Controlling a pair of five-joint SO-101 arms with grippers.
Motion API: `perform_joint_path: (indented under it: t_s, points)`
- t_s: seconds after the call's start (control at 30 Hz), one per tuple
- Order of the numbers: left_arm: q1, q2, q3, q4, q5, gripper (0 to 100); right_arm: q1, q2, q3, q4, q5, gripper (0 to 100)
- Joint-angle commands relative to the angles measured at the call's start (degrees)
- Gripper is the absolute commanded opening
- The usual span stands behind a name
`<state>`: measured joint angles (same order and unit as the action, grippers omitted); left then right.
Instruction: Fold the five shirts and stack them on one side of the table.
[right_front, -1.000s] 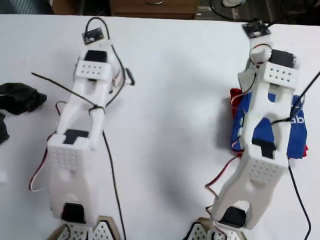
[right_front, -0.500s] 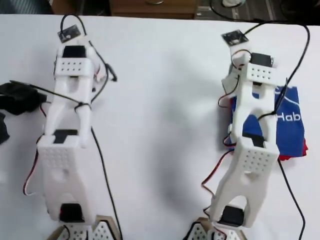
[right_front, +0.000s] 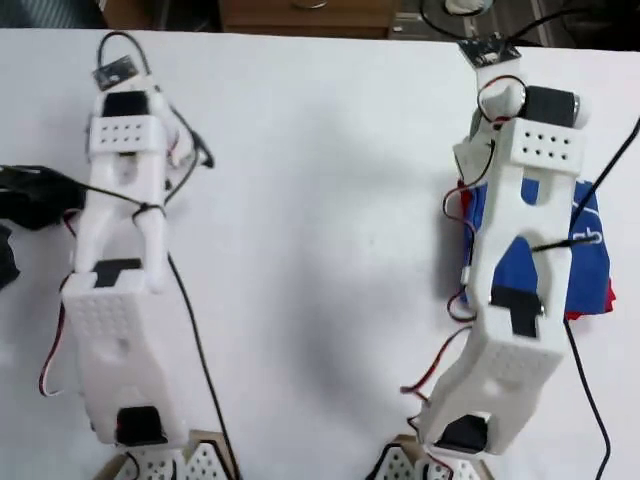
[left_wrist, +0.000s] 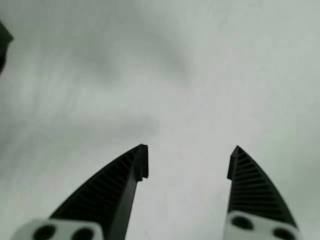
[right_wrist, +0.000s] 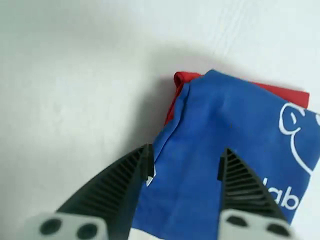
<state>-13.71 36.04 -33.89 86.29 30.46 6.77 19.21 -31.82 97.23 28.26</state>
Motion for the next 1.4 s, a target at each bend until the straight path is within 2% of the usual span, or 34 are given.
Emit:
perform_joint_path:
  t_s: [0.0, 0.1, 0.17, 0.3, 0.4, 0.5, 0.7, 0.93, 1.0, 1.1, 1.23, 1.37]
  points:
    - [-3.8, -4.9, -4.0, 4.5, -3.0, 28, -1.7, -11.3, 10.4, 0.1, -0.6, 21.4]
    - [-7.4, -4.9, -6.5, 11.2, -10.6, 28, -3.4, -19.6, 22.7, -2.9, 0.9, 21.4]
    - [-9.9, -4.9, -8.8, 15.3, -17.6, 28, -3.2, -25.7, 32.4, -9.1, 3.3, 21.4]
    - [-15.1, -4.9, -9.3, 16.0, -27.9, 28, 1.5, -36.7, 55.0, -24.1, 4.7, 21.3]
    - [-18.7, -4.9, -9.3, 16.0, -30.4, 28, 5.1, -42.1, 70.1, -33.9, 8.3, 21.3]
    - [-22.4, -4.4, -9.3, 16.0, -32.2, 28, 10.1, -45.6, 78.9, -41.9, 10.9, 21.2]
    - [-27.1, -4.7, -5.4, 16.0, -32.5, 28, 21.9, -47.3, 80.9, -46.2, 10.9, 21.2]
    - [-28.7, -4.7, -0.6, 15.9, -32.6, 28, 23.5, -47.3, 81.1, -47.2, 10.9, 21.2]
    - [-28.8, -4.7, -0.6, 15.9, -32.6, 28, 23.0, -47.8, 81.0, -46.8, 11.0, 21.2]
    - [-29.6, -4.9, -1.3, 15.9, -32.7, 28, 18.2, -47.9, 79.8, -44.2, 10.9, 21.2]
    - [-31.0, -4.9, -3.4, 15.9, -32.4, 28, 7.1, -47.9, 76.0, -36.5, 8.5, 21.4]
    - [-37.1, -4.8, -3.6, 15.9, -32.0, 28, -5.4, -47.9, 74.2, -32.5, 8.0, 21.4]
